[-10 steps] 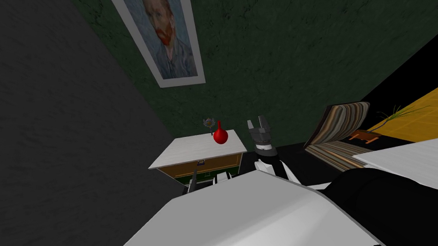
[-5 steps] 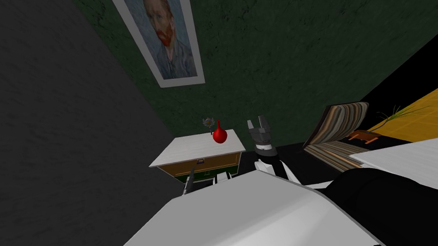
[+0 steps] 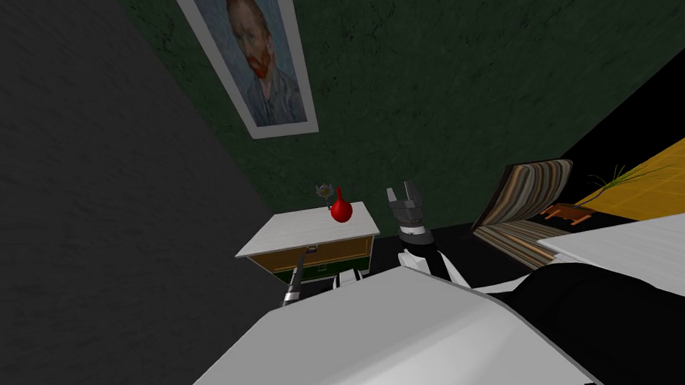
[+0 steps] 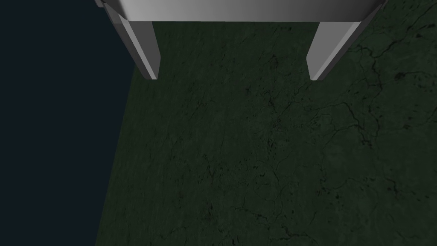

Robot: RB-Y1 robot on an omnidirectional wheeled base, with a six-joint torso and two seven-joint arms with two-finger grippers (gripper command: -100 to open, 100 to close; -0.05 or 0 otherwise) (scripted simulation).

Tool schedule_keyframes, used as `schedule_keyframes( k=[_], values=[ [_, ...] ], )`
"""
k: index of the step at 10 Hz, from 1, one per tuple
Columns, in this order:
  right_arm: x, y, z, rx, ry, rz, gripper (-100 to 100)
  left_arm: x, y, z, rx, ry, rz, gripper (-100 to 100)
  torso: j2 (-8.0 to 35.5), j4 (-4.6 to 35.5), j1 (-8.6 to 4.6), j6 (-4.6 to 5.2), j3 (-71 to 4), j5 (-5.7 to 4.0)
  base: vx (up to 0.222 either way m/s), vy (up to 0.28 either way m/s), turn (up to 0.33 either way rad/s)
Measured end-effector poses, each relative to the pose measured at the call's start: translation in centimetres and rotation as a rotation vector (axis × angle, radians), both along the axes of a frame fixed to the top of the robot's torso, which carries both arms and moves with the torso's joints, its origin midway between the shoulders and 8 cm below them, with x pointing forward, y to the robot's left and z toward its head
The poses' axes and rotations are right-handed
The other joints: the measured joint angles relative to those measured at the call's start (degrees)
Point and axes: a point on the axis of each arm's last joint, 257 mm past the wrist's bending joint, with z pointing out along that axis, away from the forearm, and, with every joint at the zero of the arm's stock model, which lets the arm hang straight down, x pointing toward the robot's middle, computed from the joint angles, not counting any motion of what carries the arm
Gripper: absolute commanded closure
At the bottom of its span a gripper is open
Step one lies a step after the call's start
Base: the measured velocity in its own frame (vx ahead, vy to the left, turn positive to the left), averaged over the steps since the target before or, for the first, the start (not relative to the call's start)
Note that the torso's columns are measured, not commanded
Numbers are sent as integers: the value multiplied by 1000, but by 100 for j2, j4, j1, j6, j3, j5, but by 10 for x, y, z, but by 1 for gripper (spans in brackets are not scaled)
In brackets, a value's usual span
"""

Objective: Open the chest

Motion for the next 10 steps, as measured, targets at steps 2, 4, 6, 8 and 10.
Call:
schedule_keyframes(
  k=[2, 4, 6, 8, 10],
  values=[
    [0, 0, 0, 0, 0, 0, 0, 12, -19, 5, -45, -6, 8, -100, 2, 1, -4, 0, 2, -1, -30, -25, 4],
    [0, 0, 0, 0, 0, 0, 0, 16, -33, 7, -84, -9, 13, -100, -2, -1, 1, 0, -2, 0, -11, -11, 2],
    [0, 0, 0, 0, 0, 0, 0, 19, -43, 7, -106, -10, 15, -100, -1, 0, 2, -1, -1, 0, 0, -5, 1],
    [0, 0, 0, 0, 0, 0, 0, 32, -42, 15, -105, -13, 14, -100, 0, 0, -5, 0, 0, -2, 4, -17, 2],
    [0, 0, 0, 0, 0, 0, 0, 41, -42, 15, -106, -9, 15, 100, 4, 1, -1, -1, 2, 0, 0, 0, -2]
  ],
)
